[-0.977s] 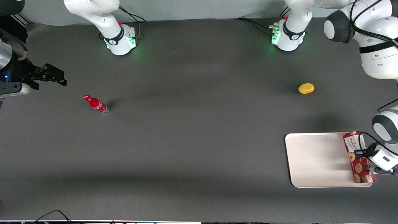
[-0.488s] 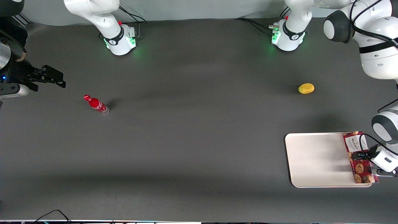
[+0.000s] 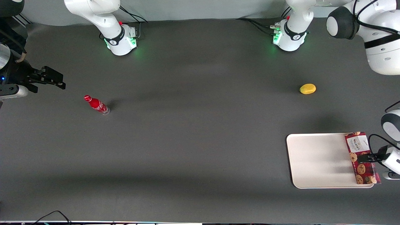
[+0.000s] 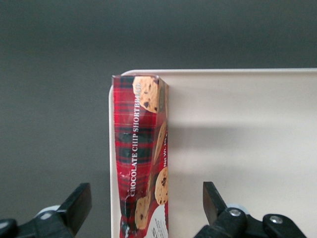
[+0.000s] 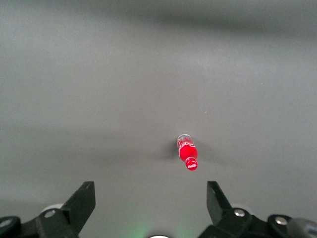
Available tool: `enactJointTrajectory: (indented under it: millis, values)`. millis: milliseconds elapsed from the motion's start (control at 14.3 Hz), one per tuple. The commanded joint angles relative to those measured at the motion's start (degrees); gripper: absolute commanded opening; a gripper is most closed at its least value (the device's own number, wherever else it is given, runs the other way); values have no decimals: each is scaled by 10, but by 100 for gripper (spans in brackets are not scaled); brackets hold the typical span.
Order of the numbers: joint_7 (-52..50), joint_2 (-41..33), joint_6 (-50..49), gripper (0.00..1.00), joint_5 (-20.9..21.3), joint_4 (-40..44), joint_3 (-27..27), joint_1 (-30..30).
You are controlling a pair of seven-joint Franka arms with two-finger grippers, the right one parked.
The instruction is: Place red cookie box on tray
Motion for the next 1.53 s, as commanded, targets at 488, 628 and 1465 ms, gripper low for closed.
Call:
enactJointTrajectory:
  millis: [488, 628, 1465]
  values:
    - [-125, -198, -263, 100, 72, -11, -21, -28]
    - [-133, -262, -323, 100, 118, -27, -63, -27]
    - [-198, -398, -358, 100, 136, -123, -160, -29]
